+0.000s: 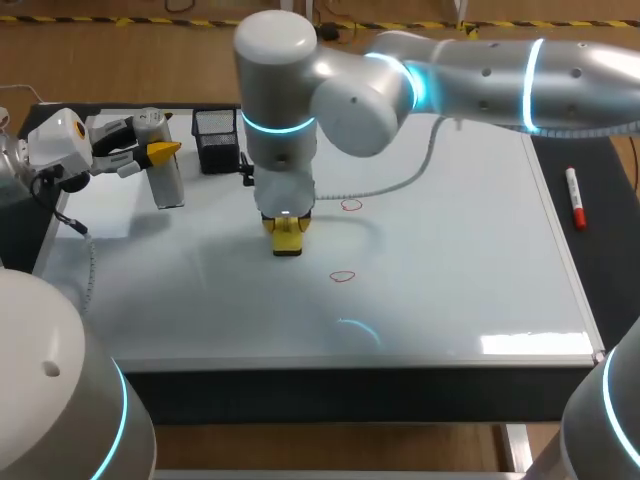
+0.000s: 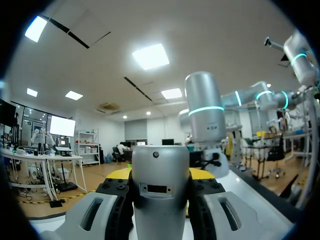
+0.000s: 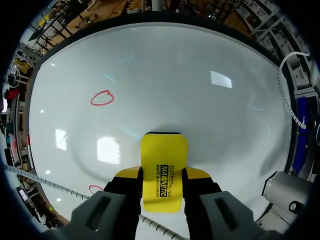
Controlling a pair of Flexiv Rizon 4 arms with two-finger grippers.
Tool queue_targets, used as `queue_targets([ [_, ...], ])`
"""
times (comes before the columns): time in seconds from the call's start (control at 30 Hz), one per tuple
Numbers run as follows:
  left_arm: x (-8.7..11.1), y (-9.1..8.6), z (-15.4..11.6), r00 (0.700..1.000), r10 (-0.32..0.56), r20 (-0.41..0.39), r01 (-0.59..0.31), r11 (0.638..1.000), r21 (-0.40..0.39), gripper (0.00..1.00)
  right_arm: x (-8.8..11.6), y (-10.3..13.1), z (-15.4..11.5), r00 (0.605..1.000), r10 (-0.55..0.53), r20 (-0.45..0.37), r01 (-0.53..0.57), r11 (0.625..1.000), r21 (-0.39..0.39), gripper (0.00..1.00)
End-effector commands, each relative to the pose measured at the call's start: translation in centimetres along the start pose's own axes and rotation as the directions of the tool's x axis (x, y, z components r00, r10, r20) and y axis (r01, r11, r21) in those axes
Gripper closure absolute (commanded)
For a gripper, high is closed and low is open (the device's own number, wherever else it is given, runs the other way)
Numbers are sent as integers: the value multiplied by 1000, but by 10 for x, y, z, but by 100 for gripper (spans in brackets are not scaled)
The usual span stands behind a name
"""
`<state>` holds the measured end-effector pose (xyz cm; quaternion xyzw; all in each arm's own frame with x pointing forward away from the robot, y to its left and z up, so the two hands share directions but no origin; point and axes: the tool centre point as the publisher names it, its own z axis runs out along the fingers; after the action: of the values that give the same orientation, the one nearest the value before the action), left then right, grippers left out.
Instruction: Pick up the inspection probe, press it on each red-marked spot on the whiteboard one by one, put down the probe, pick up the eraser, and wipe off all the red marks.
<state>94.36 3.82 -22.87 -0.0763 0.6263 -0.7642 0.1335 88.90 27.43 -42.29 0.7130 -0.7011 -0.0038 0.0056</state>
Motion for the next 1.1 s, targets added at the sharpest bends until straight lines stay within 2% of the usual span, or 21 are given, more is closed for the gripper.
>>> queue_targets([
  [0.03,1,-1,0,1000,1,0,-1,1000,0,100,15,-1,6,1000,3,3,-3,1000,5,100],
  [0.37,1,-1,0,1000,1,0,-1,1000,0,100,27,-5,-1,1000,13,-4,-13,1000,14,100],
  [0.67,1,-1,0,1000,1,0,-1,1000,0,100,54,-17,-26,1000,19,-9,-19,1000,17,100],
  [0.87,1,-1,0,1000,1,0,-1,1000,0,100,88,-29,-33,998,62,-14,-61,998,35,100],
  [1.1,1,-1,0,1000,1,0,-1,1000,0,100,142,-43,-34,995,102,-22,-101,994,47,100],
])
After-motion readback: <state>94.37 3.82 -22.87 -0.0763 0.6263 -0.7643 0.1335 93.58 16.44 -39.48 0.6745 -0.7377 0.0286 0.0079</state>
